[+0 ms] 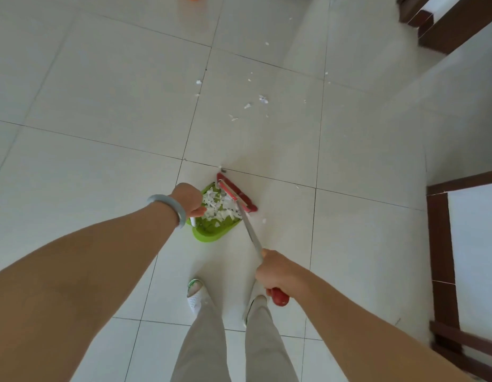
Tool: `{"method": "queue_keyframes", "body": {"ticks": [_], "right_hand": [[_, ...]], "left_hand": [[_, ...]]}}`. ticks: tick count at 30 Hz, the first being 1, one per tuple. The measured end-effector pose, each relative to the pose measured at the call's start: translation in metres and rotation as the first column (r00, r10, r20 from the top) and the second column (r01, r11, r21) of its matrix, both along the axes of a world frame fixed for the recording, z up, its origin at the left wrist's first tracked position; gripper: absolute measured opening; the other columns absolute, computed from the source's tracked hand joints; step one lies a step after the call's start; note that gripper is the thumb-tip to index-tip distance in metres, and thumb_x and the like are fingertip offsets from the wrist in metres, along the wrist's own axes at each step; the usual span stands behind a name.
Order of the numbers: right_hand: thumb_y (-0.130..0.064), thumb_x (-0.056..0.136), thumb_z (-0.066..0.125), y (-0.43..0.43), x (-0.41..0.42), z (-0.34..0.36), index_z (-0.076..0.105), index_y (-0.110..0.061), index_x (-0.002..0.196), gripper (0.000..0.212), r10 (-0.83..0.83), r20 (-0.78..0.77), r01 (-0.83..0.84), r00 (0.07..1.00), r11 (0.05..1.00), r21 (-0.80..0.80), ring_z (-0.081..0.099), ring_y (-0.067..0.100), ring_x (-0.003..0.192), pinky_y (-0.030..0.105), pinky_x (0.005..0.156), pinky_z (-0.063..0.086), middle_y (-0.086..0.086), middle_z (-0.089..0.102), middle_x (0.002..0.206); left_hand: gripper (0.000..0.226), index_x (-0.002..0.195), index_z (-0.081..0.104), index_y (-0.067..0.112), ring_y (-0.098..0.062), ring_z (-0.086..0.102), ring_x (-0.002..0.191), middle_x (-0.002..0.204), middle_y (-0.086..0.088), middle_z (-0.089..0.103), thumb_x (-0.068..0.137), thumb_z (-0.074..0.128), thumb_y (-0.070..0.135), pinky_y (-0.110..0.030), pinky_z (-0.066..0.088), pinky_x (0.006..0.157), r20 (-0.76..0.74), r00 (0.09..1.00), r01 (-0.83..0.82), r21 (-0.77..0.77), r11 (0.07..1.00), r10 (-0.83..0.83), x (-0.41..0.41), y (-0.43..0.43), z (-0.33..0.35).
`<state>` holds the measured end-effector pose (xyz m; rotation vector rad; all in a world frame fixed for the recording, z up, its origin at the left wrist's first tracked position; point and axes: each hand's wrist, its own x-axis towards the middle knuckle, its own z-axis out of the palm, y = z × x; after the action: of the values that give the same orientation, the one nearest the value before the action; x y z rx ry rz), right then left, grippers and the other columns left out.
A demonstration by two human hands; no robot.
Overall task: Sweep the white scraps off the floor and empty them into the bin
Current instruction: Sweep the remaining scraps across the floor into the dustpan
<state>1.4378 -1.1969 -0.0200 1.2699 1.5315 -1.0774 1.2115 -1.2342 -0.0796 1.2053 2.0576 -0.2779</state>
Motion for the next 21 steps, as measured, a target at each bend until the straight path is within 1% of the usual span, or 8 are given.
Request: {"method": "queue_keyframes", "body": {"ticks": [2, 6, 7, 10, 11, 13, 15, 21], "right_hand": [[0.000, 0.091, 0.034, -0.010, 0.000, 0.003, 0.046, -0.002, 0.125, 0.036, 0.004, -0.022, -0.004, 1.000, 1.000, -0.003, 0.052, 0.012, 0.047, 0.023, 0.044, 0.042, 0.006, 0.053, 0.067], [0.000, 0.089, 0.031, -0.020, 0.010, 0.020, 0.042, -0.012, 0.127, 0.041, -0.076, -0.065, 0.076, 0.995, 0.997, -0.013, 0.047, 0.006, 0.029, 0.020, 0.033, 0.035, 0.005, 0.051, 0.070], [0.000, 0.089, 0.031, -0.020, 0.014, 0.025, 0.042, -0.016, 0.128, 0.044, -0.108, -0.081, 0.107, 0.991, 0.994, -0.019, 0.046, 0.005, 0.029, 0.019, 0.033, 0.035, 0.005, 0.051, 0.071], [-0.002, 0.089, 0.035, -0.023, 0.028, 0.039, 0.047, -0.019, 0.123, 0.039, -0.187, -0.090, 0.184, 0.978, 0.982, -0.041, 0.047, 0.008, 0.035, 0.020, 0.039, 0.037, 0.006, 0.050, 0.070], [-0.002, 0.090, 0.037, -0.024, 0.033, 0.043, 0.049, -0.019, 0.120, 0.037, -0.210, -0.089, 0.207, 0.974, 0.977, -0.043, 0.046, 0.010, 0.038, 0.022, 0.043, 0.037, 0.006, 0.049, 0.069], [-0.002, 0.089, 0.037, -0.026, 0.039, 0.053, 0.051, -0.021, 0.121, 0.040, -0.267, -0.095, 0.264, 0.959, 0.963, -0.048, 0.046, 0.012, 0.043, 0.026, 0.047, 0.037, 0.007, 0.049, 0.071], [-0.001, 0.089, 0.036, -0.027, 0.042, 0.060, 0.050, -0.022, 0.127, 0.045, -0.298, -0.105, 0.294, 0.949, 0.955, -0.045, 0.048, 0.013, 0.048, 0.028, 0.049, 0.037, 0.009, 0.050, 0.075], [-0.003, 0.091, 0.037, -0.025, 0.044, 0.066, 0.049, -0.025, 0.116, 0.036, -0.150, -0.137, 0.156, 0.979, 0.987, 0.035, 0.048, 0.012, 0.047, 0.025, 0.050, 0.044, 0.003, 0.050, 0.071]], "left_hand": [[0.047, 0.066, 0.038, 0.012, -0.008, 0.027, 0.047, 0.056, 0.005, 0.029, 0.102, 0.030, 0.041, -0.020, 0.018, 0.046, -0.023, 1.000, 0.015, -0.031, 0.999, -0.015, 0.003, 0.003, 0.003], [0.050, 0.058, 0.032, 0.013, -0.008, 0.028, 0.047, 0.056, 0.005, 0.031, 0.102, 0.033, 0.036, -0.018, 0.020, 0.045, 0.089, 0.989, -0.117, 0.009, 0.993, 0.116, 0.002, 0.001, 0.006], [0.044, 0.061, 0.035, 0.015, -0.007, 0.033, 0.047, 0.058, 0.005, 0.033, 0.102, 0.035, 0.032, -0.015, 0.025, 0.046, 0.129, 0.966, -0.224, -0.007, 0.975, 0.223, 0.002, 0.002, 0.002], [0.014, 0.091, 0.041, 0.024, -0.003, 0.057, 0.047, 0.070, 0.004, 0.044, 0.099, 0.041, 0.013, -0.014, 0.051, 0.057, 0.175, 0.949, -0.251, -0.087, 0.964, 0.263, -0.001, 0.000, 0.002], [0.008, 0.093, 0.042, 0.020, -0.004, 0.059, 0.052, 0.069, 0.005, 0.042, 0.100, 0.041, 0.017, -0.016, 0.049, 0.061, 0.126, 0.972, -0.184, -0.107, 0.977, 0.197, -0.004, -0.002, 0.004], [0.029, 0.088, 0.046, 0.011, -0.013, 0.050, 0.064, 0.061, 0.006, 0.034, 0.102, 0.036, 0.035, -0.020, 0.036, 0.063, 0.048, 0.987, -0.148, -0.092, 0.985, 0.153, -0.003, -0.017, 0.001], [0.038, 0.084, 0.046, 0.010, -0.013, 0.039, 0.056, 0.058, 0.005, 0.030, 0.101, 0.034, 0.042, -0.020, 0.028, 0.056, 0.006, 0.999, -0.040, -0.072, 0.997, 0.041, -0.003, -0.027, 0.010], [0.042, 0.078, 0.043, 0.012, -0.011, 0.035, 0.052, 0.058, 0.006, 0.030, 0.100, 0.031, 0.046, -0.025, 0.031, 0.067, -0.097, 0.979, 0.172, -0.099, 0.980, -0.182, -0.001, -0.062, 0.003]]}}
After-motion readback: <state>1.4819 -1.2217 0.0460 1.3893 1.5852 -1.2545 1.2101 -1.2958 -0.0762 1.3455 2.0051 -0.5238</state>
